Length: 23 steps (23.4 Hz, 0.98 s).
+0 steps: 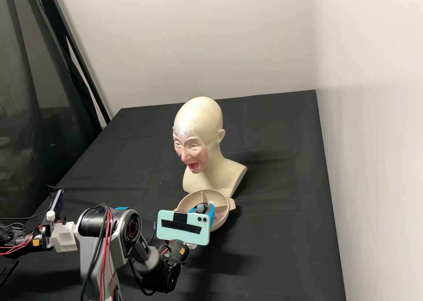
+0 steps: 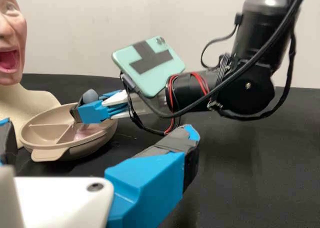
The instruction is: Feed the grandma with a spoon
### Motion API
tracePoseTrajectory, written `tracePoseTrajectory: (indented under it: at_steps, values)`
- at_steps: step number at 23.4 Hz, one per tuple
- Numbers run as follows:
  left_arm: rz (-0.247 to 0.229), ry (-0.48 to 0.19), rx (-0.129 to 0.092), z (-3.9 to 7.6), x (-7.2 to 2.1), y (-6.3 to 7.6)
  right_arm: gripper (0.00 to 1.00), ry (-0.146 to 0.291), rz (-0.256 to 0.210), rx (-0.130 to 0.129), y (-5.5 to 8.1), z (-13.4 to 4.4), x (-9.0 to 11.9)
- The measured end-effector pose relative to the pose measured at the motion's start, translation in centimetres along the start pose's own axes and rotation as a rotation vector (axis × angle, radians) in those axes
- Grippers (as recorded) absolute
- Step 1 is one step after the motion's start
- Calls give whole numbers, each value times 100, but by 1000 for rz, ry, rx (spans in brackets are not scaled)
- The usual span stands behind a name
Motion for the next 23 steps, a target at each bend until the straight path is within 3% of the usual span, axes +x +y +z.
tracePoseTrajectory:
  at_steps: [4, 9, 13, 21, 23]
  values:
    - [1, 6, -1, -18, 0, 4, 0, 28, -10, 30, 47, -71, -57]
    - [1, 6, -1, -18, 0, 4, 0, 53, -7, 31, 107, -107, -92]
    - [1, 6, -1, -18, 0, 4, 0, 59, 0, 58, 150, -108, -121]
    - [2, 8, -1, -24, -1, 6, 0, 95, 24, 71, 262, -159, -173]
    - [2, 8, -1, -24, -1, 6, 0, 106, 37, 87, 309, -176, -190]
